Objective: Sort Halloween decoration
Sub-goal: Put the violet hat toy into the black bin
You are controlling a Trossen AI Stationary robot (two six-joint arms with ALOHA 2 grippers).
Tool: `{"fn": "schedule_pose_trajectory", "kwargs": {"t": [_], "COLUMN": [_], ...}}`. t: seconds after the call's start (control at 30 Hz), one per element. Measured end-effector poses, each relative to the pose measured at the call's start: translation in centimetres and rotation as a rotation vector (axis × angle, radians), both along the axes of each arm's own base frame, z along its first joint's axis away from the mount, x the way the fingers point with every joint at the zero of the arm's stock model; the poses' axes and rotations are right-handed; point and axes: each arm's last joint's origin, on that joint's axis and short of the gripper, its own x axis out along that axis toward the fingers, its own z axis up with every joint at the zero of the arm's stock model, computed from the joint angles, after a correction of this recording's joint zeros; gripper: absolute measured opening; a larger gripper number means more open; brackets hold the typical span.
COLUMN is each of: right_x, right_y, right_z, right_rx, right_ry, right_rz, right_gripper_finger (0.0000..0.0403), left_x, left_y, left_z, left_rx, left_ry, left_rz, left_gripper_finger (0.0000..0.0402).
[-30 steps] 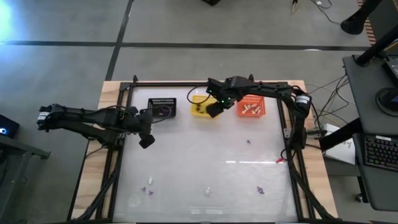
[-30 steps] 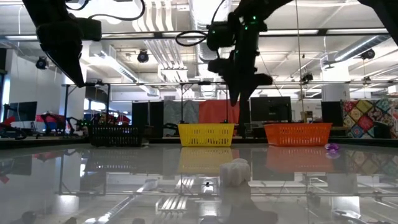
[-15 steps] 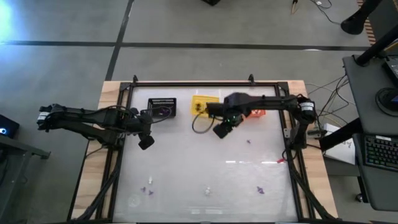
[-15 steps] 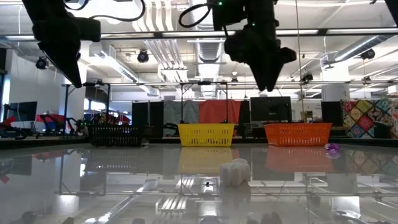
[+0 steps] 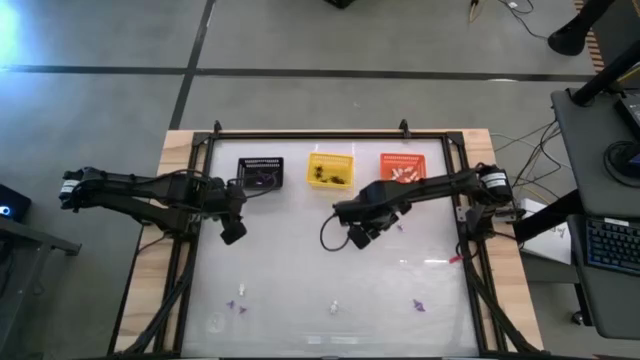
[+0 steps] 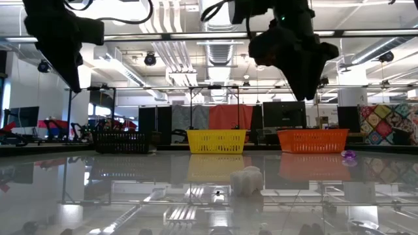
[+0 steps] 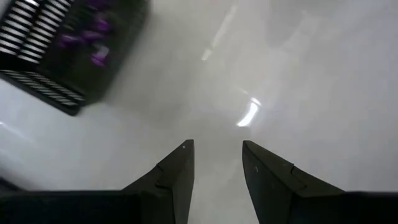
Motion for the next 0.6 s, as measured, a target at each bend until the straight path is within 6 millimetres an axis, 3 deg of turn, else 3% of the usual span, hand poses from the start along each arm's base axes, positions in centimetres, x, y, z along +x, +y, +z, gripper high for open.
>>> {"fn": "schedule_pose_trajectory", "kwargs": {"t": [0.23, 0.6], "right_x": [0.1, -0.7], "right_y": [2.7, 6.9], "right_z": [0.0, 0.2], "right_rx": [0.011, 0.014], "right_ry": [-0.036, -0.045], "right_rz": [0.037, -0.017], "right_gripper_finger": [0.0128, 0.0132], "left_x": [0.0, -0.2], "left_y": [-0.6, -2.4], "left_z": [0.0, 0.0], "left_rx": [-0.139, -0.186], "left_ry": [0.003, 0.0], "left_rz": [-0.043, -0.049], "left_gripper_finger": [0.0118, 0.0118]}}
